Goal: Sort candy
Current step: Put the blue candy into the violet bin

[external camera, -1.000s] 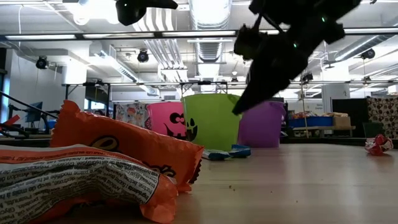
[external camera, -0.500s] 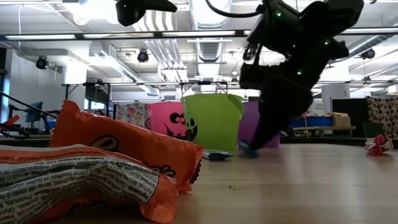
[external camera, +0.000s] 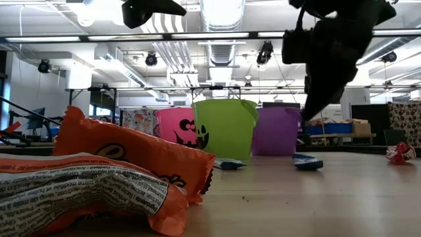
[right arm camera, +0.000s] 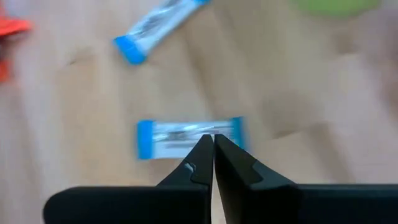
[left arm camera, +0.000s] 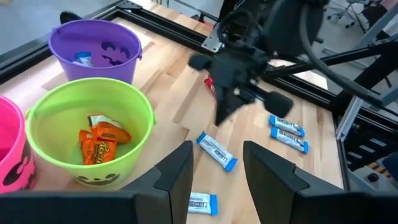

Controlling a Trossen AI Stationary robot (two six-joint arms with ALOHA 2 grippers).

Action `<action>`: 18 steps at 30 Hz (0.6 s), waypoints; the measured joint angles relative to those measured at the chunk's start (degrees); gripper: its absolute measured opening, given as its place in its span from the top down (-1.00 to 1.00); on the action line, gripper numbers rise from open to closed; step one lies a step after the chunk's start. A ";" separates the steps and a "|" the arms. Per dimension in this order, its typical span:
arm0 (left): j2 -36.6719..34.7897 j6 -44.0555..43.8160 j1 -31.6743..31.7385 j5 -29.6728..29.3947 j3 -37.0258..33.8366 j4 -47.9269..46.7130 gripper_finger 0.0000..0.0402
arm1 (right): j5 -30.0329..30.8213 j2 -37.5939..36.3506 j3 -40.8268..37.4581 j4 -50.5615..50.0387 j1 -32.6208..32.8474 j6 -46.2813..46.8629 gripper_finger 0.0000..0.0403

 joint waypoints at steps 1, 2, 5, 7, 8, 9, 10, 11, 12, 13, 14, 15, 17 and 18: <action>0.00 0.13 0.02 -0.04 0.00 -0.02 0.38 | 1.36 -0.37 -0.02 -0.85 -0.49 -0.23 0.96; 0.00 0.15 0.11 -0.04 0.00 -0.02 0.38 | 2.41 -0.48 -0.23 -1.49 -1.04 -0.50 0.96; 0.00 0.15 0.30 -0.06 0.00 -0.01 0.38 | 3.50 0.29 -1.44 -1.88 -2.65 0.00 0.96; 0.00 0.15 0.43 -0.07 0.00 0.00 0.38 | 3.58 2.09 -2.38 -0.94 -3.23 0.01 0.96; 0.00 0.15 0.48 -0.08 -0.01 0.01 0.38 | 3.63 3.12 -2.72 -0.23 -3.32 0.03 0.96; 0.00 0.17 0.53 -0.08 -0.02 0.00 0.38 | 3.58 4.18 -2.91 0.35 -3.32 0.03 0.96; 0.00 0.37 0.60 -0.07 -0.02 0.01 0.38 | 3.35 5.16 -2.97 1.08 -3.24 0.07 0.96; 0.00 0.55 0.63 -0.08 -0.02 0.00 0.38 | 2.86 6.08 -2.95 1.89 -3.08 0.12 0.96; 0.00 0.66 0.63 -0.07 -0.04 0.00 0.38 | 1.85 6.99 -2.95 2.63 -2.85 0.21 0.96; 0.00 0.77 0.66 -0.08 -0.04 0.02 0.38 | 0.67 7.74 -2.95 2.92 -2.64 0.65 0.96; 0.00 0.80 0.66 -0.07 -0.04 0.00 0.38 | -0.57 8.42 -2.95 2.81 -2.41 1.38 0.96; 0.00 0.80 0.66 -0.08 -0.04 0.00 0.38 | -2.16 8.85 -2.95 2.65 -2.11 2.12 0.96; 0.00 0.80 0.66 -0.08 -0.07 0.02 0.38 | -5.67 9.33 -2.95 2.64 -1.22 2.94 0.96; 0.00 0.80 0.66 -0.08 -0.07 0.02 0.38 | -7.57 9.30 -2.95 2.67 -0.63 3.09 0.96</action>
